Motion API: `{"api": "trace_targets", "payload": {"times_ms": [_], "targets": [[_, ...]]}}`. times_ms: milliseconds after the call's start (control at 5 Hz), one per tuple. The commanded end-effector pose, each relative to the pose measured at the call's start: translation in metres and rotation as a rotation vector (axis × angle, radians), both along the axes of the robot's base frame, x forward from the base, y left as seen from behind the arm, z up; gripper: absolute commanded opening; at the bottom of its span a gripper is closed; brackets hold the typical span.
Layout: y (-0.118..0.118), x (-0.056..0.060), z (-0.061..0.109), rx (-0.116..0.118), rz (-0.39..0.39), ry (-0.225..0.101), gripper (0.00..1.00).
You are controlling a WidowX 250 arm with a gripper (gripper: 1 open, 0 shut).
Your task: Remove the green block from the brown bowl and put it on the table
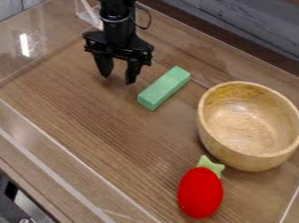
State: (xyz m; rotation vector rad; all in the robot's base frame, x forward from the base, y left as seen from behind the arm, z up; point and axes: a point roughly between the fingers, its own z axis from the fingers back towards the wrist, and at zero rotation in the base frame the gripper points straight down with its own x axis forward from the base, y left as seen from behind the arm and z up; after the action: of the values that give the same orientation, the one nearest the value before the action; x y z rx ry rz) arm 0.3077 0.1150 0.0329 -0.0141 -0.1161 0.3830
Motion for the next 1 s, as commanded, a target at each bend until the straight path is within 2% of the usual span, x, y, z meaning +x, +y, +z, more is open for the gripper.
{"api": "trace_targets", "payload": {"times_ms": [0,200,400,800], "targets": [[-0.006,0.006,0.026,0.025,0.036,-0.064,0.0],[-0.002,0.002,0.025,0.019,0.07,-0.065,0.0],[0.005,0.006,0.03,0.015,0.095,-0.056,1.0],[0.014,0.015,0.031,0.005,0.158,-0.036,1.0]]}}
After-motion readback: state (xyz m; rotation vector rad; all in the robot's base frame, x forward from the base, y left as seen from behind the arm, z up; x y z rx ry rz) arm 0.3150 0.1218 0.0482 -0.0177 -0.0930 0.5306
